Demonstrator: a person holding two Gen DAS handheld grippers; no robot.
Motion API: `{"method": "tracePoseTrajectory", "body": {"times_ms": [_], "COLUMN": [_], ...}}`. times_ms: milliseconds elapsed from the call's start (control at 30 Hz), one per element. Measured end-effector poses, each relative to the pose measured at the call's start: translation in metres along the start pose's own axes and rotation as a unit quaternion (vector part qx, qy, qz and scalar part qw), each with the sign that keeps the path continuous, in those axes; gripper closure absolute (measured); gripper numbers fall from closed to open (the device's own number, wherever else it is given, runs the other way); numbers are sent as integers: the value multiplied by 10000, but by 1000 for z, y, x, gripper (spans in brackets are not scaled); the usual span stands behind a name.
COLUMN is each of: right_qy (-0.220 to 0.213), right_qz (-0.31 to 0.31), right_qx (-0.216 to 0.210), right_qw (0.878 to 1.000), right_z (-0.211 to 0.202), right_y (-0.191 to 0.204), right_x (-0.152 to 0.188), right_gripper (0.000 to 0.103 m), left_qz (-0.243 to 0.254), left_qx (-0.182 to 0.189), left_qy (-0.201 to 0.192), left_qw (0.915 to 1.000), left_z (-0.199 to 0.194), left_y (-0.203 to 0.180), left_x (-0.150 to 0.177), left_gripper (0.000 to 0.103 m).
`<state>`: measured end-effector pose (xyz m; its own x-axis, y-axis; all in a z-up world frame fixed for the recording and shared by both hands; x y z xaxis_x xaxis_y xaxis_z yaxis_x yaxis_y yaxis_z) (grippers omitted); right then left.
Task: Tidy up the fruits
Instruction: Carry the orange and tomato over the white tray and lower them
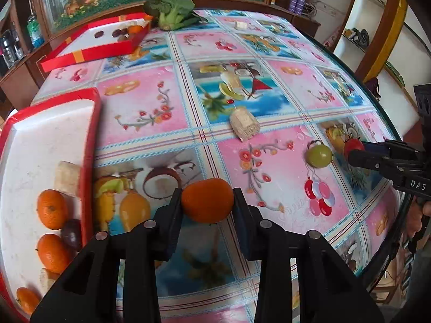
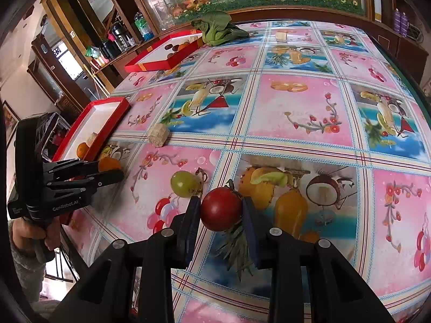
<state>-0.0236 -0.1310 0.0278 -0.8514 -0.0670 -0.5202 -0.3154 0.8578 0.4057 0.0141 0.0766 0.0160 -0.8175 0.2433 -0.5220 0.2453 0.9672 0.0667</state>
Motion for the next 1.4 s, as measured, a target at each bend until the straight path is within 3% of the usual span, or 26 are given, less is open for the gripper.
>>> {"method": "tracePoseTrajectory", "body": {"times_ms": [233, 433, 633, 1033, 1400], "right_qy": [-46, -3, 29, 409, 965], "right_qz": [-285, -691, -1034, -1706, -2157], "right_qx": [-155, -435, -726, -1211, -1780], "right_qw": [9995, 9967, 9920, 9770, 9552], "right_z": [2, 11, 23, 65, 129], "right_y": [28, 67, 107, 188, 259], "right_x": [-11, -19, -30, -32, -66], "right_gripper": [71, 72, 72, 72, 72], "left_qz": [-15, -340, -596, -993, -1081], "left_qx": [-96, -217, -681, -909, -644], "left_qy": [-277, -281, -314, -25, 234], "left_qw": [9996, 9988, 9954, 9909, 9918], "left_z": [-33, -63, -87, -82, -54], "left_y": [18, 64, 112, 178, 200], "left_x": [3, 16, 28, 51, 64], "left_gripper": [70, 70, 70, 70, 70]}}
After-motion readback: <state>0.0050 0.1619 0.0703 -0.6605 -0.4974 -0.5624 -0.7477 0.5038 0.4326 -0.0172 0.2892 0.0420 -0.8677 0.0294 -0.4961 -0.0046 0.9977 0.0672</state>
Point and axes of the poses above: each gripper's, at about its wrist camera, not at the fingertips, and z roughly the way its jaws point, y to its left, x to its underside, the point moved 1 cm from there along z, roughly the way its jaws point, and after that the axes turned 9 degrees about -x, right-handed, at the moved point
